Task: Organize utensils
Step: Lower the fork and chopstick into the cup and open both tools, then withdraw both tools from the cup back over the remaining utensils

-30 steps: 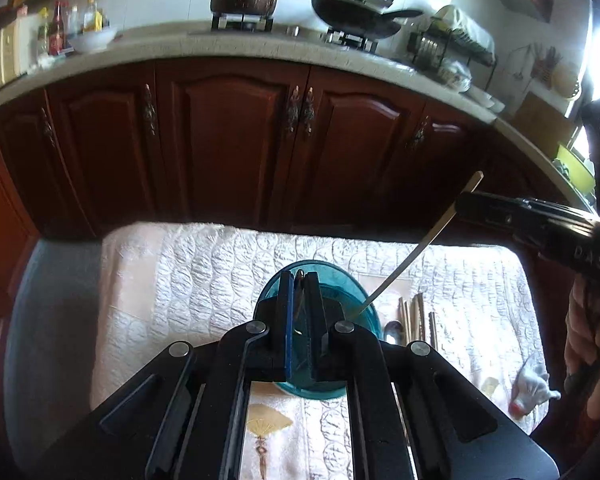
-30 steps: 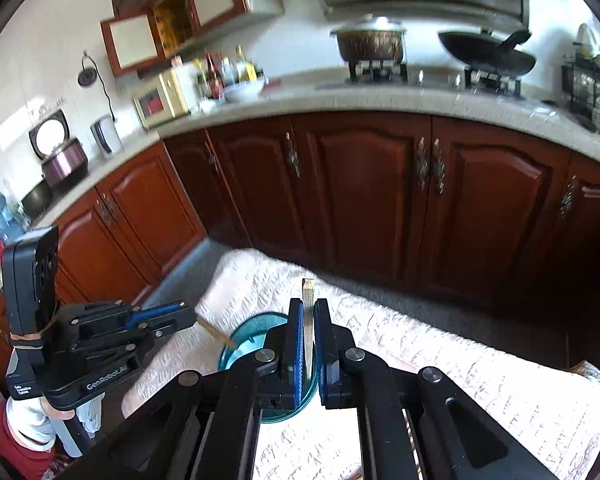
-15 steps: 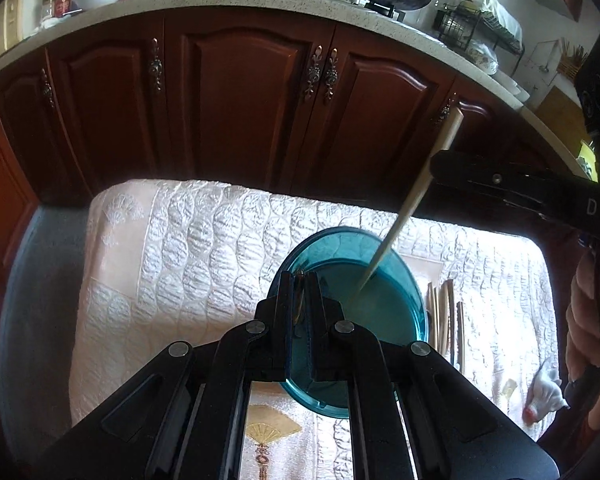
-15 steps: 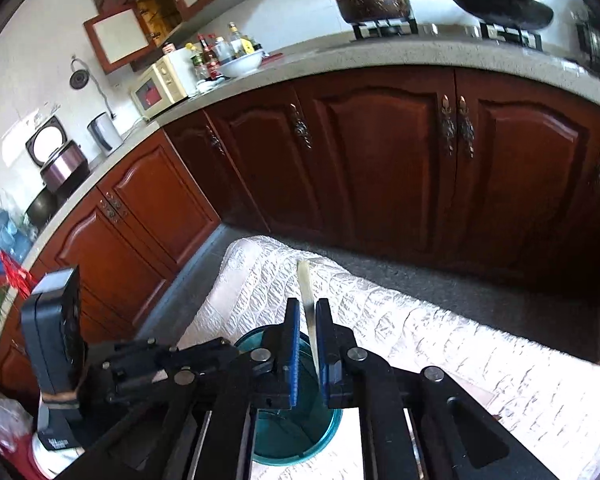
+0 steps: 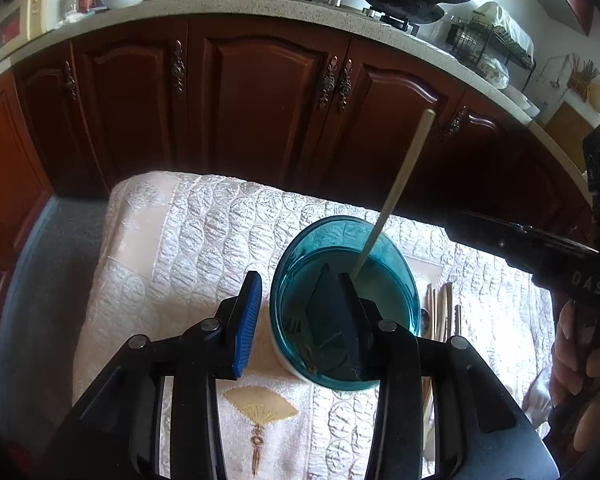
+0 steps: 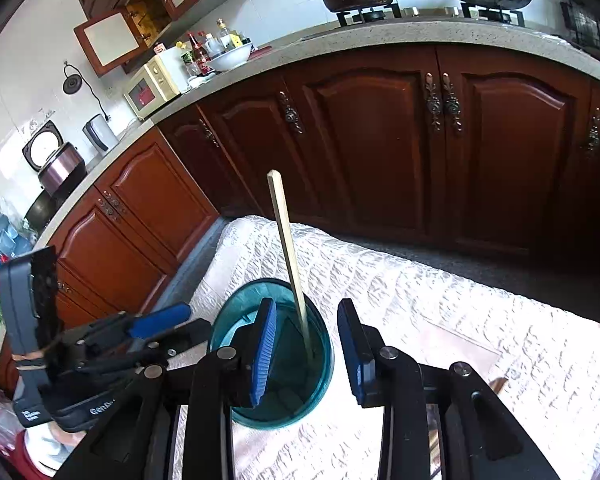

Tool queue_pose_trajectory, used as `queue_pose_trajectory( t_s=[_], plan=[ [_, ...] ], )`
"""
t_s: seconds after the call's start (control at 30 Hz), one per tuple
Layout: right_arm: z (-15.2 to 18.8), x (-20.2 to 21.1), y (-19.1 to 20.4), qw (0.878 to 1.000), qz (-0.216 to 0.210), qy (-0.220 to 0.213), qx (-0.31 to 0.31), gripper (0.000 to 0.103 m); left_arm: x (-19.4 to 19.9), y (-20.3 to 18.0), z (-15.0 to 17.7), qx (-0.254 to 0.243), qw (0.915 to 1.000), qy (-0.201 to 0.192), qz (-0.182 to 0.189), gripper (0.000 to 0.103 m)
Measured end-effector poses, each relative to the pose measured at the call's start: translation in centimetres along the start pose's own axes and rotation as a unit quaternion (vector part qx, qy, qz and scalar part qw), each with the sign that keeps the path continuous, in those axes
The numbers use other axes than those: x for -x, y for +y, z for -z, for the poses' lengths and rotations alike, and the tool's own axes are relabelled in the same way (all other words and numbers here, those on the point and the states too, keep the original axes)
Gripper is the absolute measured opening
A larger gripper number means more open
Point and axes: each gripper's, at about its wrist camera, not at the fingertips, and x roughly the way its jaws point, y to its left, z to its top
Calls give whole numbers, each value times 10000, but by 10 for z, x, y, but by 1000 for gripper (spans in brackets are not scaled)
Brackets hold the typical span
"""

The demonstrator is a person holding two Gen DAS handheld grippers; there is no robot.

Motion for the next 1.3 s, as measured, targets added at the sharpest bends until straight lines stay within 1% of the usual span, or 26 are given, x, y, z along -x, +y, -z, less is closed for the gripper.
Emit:
queue_pose_trajectory(
  t_s=[0.07,0.13,0.2,0.3,0.43,0.63,0.77,0.83,0.93,1.07,1.17,1.3],
  plan=[
    [6,5,-1,10000,53,-26,-7,30,7,-4,3,1,10000,-69,-53,41],
    [12,12,0,9999,134,-56,11,30,14,-9,7,-8,9998,-142,-99,41],
    [18,18,-1,9998,186,-84,-33,35,20,-14,12,-16,9997,-191,-173,41],
    [29,30,-2,9993,268,-201,-153,41,26,-20,18,12,9996,-207,-190,41],
    [46,48,-3,9976,589,-320,-144,42,36,-34,27,-67,9991,-325,-249,41],
    [65,73,-10,9950,862,-431,-268,45,47,-61,38,-232,9983,-453,-268,41],
    [80,92,-14,9923,1061,-527,-350,45,50,-78,44,-360,9978,-501,-248,43],
    [88,103,-17,9906,1178,-582,-370,46,52,-88,47,-419,9975,-527,-195,46],
    [98,115,-21,9884,1324,-619,-414,46,54,-104,51,-492,9973,-536,-89,47],
    [108,128,-30,9860,1473,-634,-468,46,54,-124,54,-649,9964,-546,-26,48],
    [114,136,-37,9844,1544,-640,-547,47,54,-137,56,-753,9956,-554,28,54],
    [121,146,-47,9822,1610,-701,-668,48,53,-150,57,-865,9946,-564,73,56]
  ],
)
